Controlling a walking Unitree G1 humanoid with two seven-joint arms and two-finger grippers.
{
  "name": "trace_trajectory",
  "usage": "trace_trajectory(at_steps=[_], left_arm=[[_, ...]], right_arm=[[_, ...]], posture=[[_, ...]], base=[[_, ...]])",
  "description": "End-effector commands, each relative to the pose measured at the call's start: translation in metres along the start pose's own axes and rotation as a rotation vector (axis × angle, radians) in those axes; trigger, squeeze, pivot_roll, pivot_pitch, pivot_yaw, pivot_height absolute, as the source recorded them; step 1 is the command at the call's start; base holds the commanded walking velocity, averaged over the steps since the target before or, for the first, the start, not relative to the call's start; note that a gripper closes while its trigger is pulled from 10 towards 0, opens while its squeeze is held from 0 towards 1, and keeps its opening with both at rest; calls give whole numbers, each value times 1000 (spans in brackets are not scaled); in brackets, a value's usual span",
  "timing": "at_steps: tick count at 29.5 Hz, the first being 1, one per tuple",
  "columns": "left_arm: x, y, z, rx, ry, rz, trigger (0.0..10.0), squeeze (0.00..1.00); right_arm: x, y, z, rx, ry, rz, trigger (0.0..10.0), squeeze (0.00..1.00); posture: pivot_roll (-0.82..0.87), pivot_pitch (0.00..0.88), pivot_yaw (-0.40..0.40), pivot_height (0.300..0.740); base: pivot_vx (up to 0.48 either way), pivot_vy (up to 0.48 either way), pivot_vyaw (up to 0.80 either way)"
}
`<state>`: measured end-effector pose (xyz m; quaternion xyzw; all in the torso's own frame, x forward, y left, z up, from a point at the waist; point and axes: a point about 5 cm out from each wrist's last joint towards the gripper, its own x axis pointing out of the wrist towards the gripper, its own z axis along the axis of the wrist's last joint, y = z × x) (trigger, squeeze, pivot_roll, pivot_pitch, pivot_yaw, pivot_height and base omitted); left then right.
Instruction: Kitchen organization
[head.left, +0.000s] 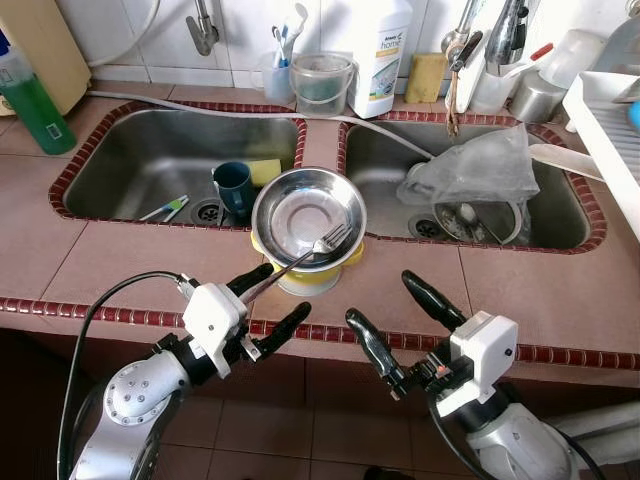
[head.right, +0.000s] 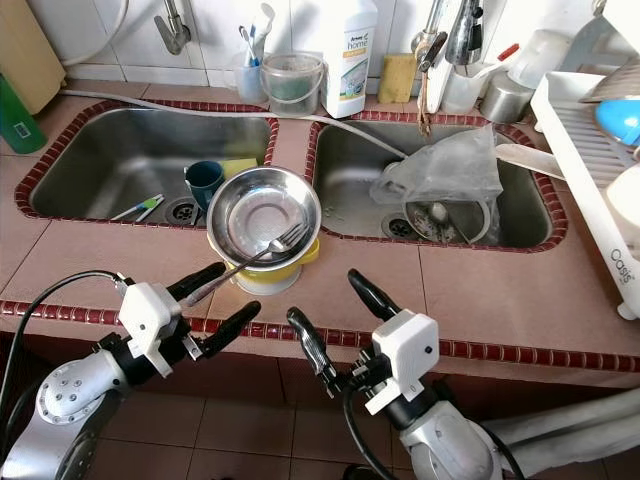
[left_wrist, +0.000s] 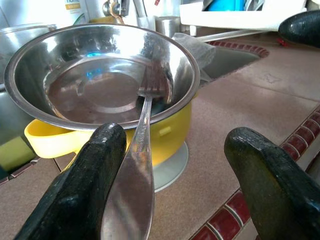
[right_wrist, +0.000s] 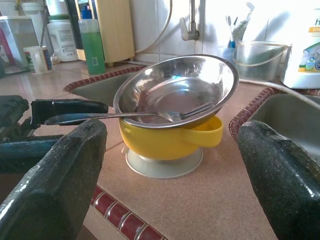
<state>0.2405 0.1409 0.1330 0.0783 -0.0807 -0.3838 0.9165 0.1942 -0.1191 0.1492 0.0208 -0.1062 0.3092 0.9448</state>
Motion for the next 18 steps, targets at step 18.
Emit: trace_trajectory(at_steps=[18], left_arm=[[2,3,0,10,2,16,0,0]], right_arm=[[-2,10,7,35,-3,37,10000,0]], posture=[[-141,200,37,740]], base=[[0,0,0]])
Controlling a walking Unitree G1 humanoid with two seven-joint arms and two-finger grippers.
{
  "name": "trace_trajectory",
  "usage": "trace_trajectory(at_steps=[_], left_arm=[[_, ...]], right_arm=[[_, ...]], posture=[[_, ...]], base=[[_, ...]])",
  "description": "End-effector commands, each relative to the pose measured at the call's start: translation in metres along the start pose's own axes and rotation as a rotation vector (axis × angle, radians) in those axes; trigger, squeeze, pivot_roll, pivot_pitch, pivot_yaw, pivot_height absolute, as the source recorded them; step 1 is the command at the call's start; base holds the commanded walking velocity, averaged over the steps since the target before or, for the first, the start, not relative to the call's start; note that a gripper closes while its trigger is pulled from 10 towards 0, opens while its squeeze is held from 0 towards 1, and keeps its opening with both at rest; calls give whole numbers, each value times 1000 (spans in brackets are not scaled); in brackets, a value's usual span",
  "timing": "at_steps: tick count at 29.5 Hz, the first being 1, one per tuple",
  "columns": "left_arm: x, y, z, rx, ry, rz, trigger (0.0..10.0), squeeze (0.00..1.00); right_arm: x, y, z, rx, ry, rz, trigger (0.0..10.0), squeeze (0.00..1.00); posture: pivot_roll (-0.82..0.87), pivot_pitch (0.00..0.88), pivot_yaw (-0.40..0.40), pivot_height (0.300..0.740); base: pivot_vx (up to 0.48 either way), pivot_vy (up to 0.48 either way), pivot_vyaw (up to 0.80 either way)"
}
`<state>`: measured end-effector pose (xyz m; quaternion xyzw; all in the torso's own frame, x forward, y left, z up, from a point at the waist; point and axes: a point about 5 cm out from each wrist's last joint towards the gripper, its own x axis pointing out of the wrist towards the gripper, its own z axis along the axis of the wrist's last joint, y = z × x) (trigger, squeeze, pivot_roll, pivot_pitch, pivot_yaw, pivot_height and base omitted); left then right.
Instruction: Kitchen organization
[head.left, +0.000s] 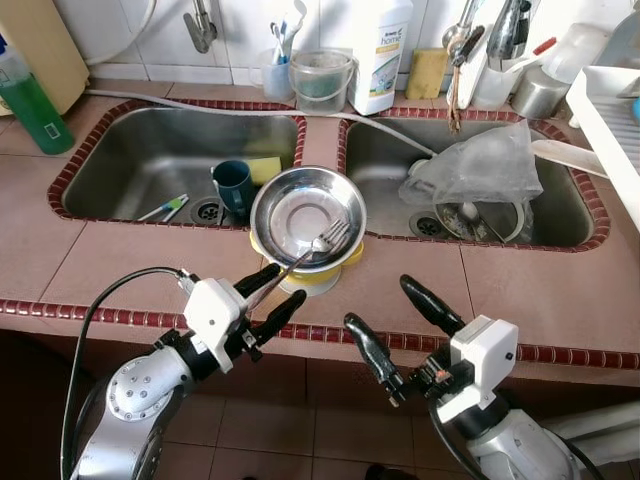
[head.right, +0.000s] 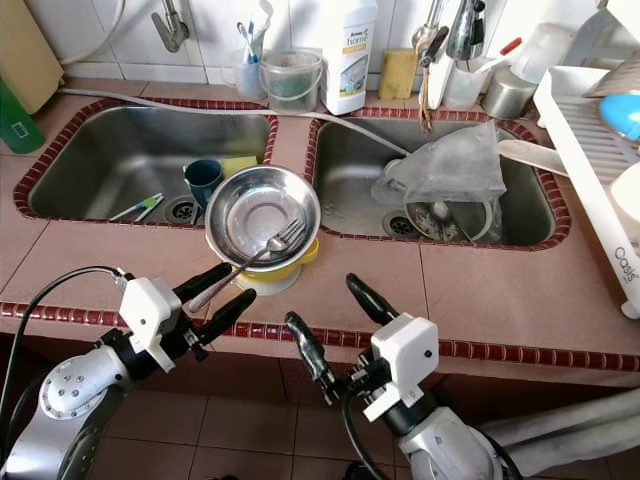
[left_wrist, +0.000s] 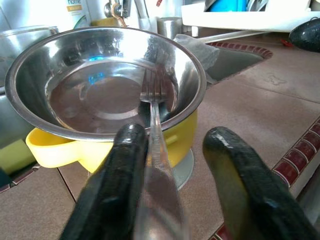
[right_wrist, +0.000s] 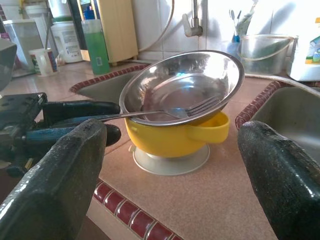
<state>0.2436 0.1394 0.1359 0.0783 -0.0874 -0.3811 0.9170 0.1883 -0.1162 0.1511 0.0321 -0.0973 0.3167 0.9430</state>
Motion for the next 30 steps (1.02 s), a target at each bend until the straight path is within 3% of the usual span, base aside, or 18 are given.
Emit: trace_trajectory(at_steps=[1,30], left_arm=[[-1,1,-2,4,13,10,0,0],[2,3,0,3,6,18,0,0]], right_arm=[[0,5,5,5,-13,23,10000,0],[0,5,7,8,-14,7,10000,0]], posture=[[-141,202,36,740],[-144,202,44,740]], base=[[0,0,0],[0,0,0]])
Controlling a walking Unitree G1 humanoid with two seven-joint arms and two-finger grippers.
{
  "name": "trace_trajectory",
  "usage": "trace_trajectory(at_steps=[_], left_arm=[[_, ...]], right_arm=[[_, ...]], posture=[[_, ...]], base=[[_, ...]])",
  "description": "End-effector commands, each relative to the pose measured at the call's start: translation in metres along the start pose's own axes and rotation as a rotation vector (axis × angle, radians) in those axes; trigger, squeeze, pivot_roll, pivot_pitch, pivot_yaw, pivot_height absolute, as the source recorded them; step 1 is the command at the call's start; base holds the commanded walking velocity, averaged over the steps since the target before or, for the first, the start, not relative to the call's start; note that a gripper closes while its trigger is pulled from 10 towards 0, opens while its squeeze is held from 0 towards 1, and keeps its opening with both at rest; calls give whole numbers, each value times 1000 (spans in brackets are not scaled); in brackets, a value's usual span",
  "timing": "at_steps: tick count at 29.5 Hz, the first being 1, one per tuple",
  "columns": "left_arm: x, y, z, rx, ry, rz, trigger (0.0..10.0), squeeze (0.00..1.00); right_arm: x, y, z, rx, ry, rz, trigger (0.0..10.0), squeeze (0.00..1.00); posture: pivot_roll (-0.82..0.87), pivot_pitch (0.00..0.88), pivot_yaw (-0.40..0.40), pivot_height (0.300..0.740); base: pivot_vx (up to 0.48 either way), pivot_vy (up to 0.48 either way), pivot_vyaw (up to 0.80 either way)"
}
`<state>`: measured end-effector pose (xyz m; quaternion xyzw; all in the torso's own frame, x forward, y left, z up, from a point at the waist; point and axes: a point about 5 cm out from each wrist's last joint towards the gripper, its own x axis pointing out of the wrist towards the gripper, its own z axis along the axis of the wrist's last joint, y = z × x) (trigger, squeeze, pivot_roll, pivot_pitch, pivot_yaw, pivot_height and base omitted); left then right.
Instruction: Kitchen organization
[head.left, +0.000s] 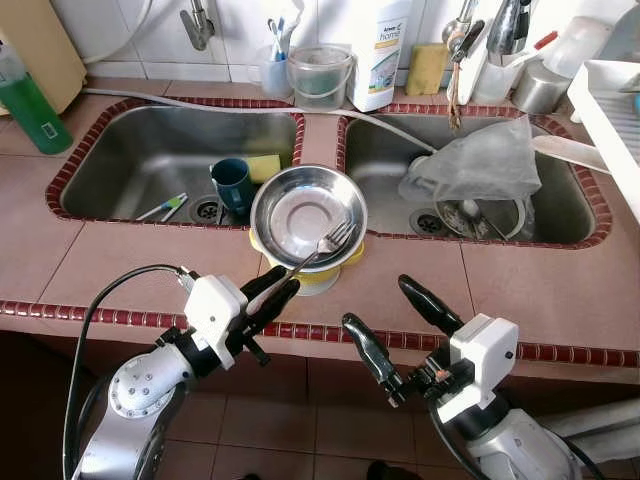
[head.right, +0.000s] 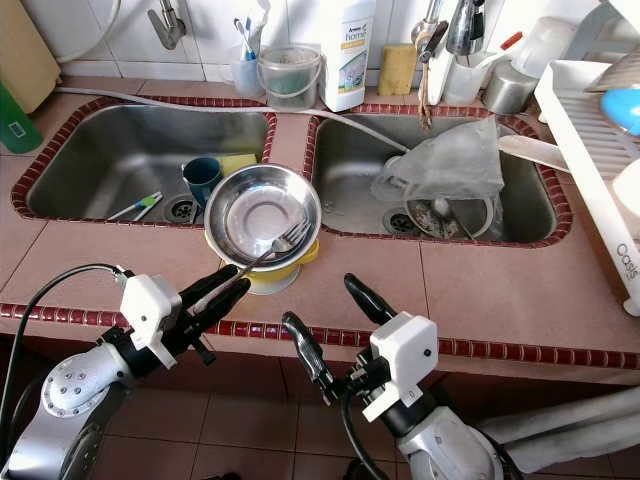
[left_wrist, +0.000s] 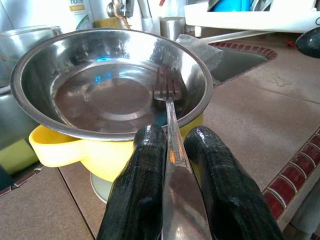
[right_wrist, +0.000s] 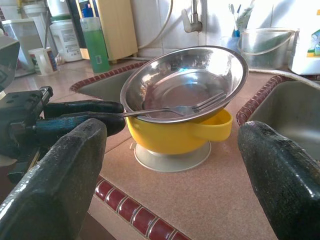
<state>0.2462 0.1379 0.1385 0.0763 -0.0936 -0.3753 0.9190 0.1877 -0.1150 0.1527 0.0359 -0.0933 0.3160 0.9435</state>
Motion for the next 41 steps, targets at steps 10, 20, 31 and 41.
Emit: trace_trajectory(at_steps=[10,20,31,41], left_arm=[[-1,13,4,-22,-16,75,0,0],[-1,25,11,-60,-56,145,0,0],[7,41,26,-104,-129,208,0,0],[15,57,39,-119,-163,233,10000,0]], right_arm=[[2,4,6,5,-25,10,10000,0],[5,3,5,4,-29,24,10000,0],[9,-1,9,-2,-55,11,10000,0],[17,-9,17,-16,-114,-54,10000,0]], posture=[[-138,194,39,740],[-132,181,31,740],[-137,165,33,740],[-139,163,45,740]], base=[[0,0,0],[0,0,0],[0,0,0],[0,0,0]])
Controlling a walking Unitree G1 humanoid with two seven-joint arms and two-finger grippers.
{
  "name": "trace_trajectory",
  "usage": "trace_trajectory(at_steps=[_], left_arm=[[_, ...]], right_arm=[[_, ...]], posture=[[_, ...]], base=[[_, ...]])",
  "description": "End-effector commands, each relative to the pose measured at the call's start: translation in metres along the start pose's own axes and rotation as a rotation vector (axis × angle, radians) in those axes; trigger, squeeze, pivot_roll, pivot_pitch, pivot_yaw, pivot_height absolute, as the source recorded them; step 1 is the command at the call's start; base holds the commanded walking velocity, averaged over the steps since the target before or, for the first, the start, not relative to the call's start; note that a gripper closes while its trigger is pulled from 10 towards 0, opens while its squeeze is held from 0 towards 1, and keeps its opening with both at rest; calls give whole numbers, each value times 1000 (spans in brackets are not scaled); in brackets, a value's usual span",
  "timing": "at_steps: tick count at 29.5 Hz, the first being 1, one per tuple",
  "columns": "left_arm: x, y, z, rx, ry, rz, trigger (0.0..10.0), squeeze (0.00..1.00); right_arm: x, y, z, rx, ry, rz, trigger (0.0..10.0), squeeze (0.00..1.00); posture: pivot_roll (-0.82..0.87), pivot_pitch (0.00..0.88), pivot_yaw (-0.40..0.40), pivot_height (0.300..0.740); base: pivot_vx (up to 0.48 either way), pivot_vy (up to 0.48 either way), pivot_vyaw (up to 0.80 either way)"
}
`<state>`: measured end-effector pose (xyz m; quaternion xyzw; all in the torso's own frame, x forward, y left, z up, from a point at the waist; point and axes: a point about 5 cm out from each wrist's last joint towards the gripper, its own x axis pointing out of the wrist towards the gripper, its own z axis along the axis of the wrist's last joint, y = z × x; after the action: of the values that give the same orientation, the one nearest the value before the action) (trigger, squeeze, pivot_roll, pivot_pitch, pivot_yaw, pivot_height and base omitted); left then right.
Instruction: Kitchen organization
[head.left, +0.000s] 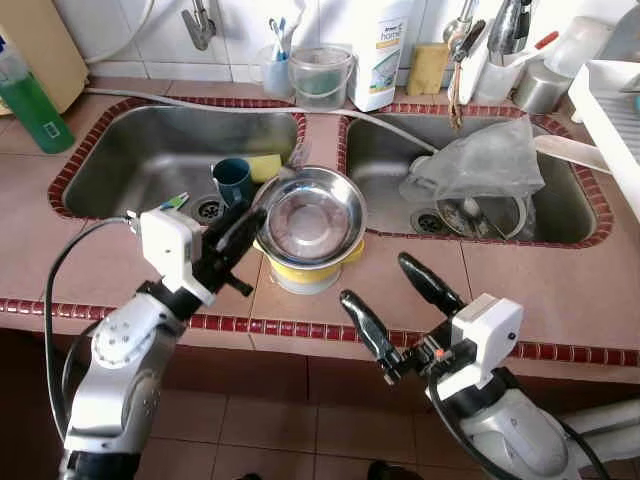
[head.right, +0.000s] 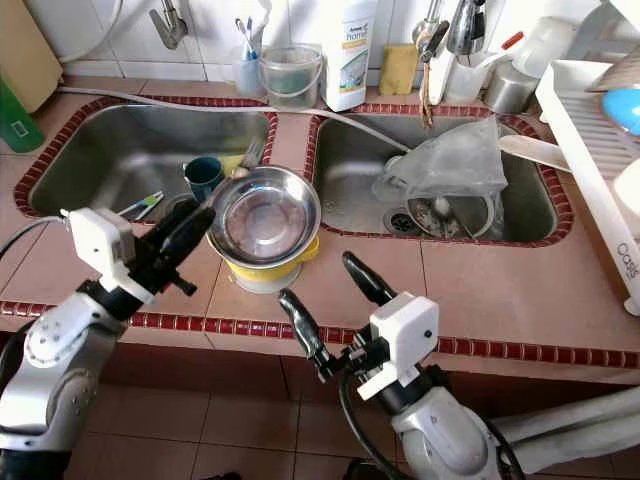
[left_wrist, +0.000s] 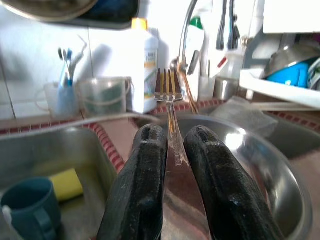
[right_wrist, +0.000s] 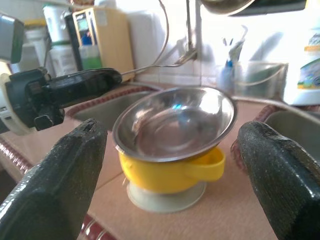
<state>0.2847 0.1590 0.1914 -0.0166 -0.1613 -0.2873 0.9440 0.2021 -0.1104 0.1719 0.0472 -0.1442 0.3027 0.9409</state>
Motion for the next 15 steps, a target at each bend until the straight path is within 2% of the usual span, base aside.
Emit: trace_trajectory(at_steps=[1,5,8,15], left_arm=[[-1,8,-1,-8,15,27,10000,0],[2,13,0,-1,11,32,10000,0],[6,20,2,-17,0,67,10000,0],[16,34,8,7,-23,130,10000,0]], right_arm=[[0,-6,2,-10,-19,-45,10000,0],[3,-12,6,-18,-44,-80,10000,0],[5,-15,9,-25,-63,-103,10000,0],[12,-22,19,-29,-126,-160,10000,0]], posture=[[-139,162,46,740],[-140,161,49,740],[-141,158,52,740],[-143,149,59,740]], base=[[0,0,0],[0,0,0],[0,0,0],[0,0,0]])
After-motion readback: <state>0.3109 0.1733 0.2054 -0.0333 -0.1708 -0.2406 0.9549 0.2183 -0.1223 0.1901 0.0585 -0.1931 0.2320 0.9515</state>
